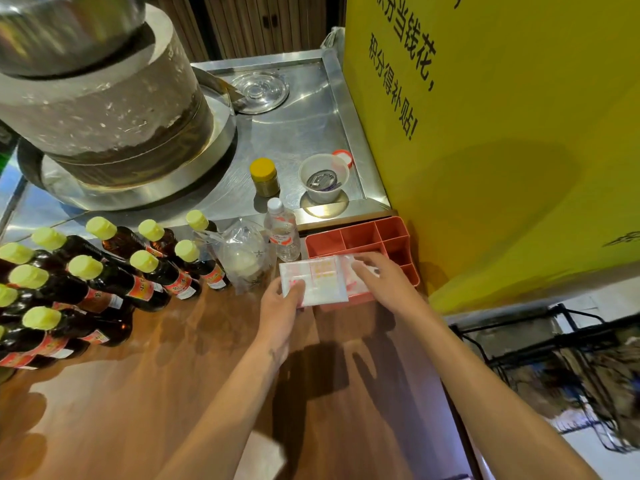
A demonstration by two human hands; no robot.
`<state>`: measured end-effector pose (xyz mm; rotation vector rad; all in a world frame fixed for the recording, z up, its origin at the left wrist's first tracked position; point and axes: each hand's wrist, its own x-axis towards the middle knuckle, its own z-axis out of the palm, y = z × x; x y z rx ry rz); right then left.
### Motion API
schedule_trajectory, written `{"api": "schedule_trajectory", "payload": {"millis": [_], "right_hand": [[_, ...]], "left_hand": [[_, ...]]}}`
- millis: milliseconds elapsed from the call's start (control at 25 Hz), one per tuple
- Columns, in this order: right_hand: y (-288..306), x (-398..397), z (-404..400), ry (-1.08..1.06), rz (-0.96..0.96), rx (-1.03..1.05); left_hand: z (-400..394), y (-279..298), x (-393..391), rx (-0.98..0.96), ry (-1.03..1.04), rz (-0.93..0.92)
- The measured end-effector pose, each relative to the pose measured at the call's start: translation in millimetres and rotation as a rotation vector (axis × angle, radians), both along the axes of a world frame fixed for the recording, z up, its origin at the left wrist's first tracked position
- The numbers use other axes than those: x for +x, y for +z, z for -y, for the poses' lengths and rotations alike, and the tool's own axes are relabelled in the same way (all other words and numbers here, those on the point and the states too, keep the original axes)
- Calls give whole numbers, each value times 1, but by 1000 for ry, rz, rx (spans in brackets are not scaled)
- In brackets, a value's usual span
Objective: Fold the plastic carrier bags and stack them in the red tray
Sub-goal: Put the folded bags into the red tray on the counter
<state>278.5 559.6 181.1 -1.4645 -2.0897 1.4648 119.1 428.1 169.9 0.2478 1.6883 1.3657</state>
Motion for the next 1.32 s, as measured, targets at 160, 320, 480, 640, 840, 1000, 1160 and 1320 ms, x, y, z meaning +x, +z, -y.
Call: {"api": "schedule_trajectory", "payload": {"millis": [160, 320, 480, 640, 840, 1000, 1160, 1320], "right_hand": [[-7, 10, 16, -74, -251, -240], [-22, 12, 10, -185, -285, -258], [-24, 7, -14, -270, -188, -233], [-33, -10, -18, -111, 13, -11], [-49, -19, 5, 290, 309, 538], [-55, -11, 5, 610, 351, 360], [-57, -20, -5, 753, 537, 287], [-68, -33, -19, 873, 691, 227]], "left_hand": [[-12, 6, 19, 15, -42, 21], [-17, 10, 27, 11, -114, -20], [-5, 5, 10, -43, -271, -295], [5, -13, -7, -41, -754, -975], [1, -22, 4, -215, -986, -1206], [2, -37, -3, -306, -1102, -1283], [3, -43, -10, -335, -1143, -1284], [1, -45, -16, -333, -1150, -1278]]}}
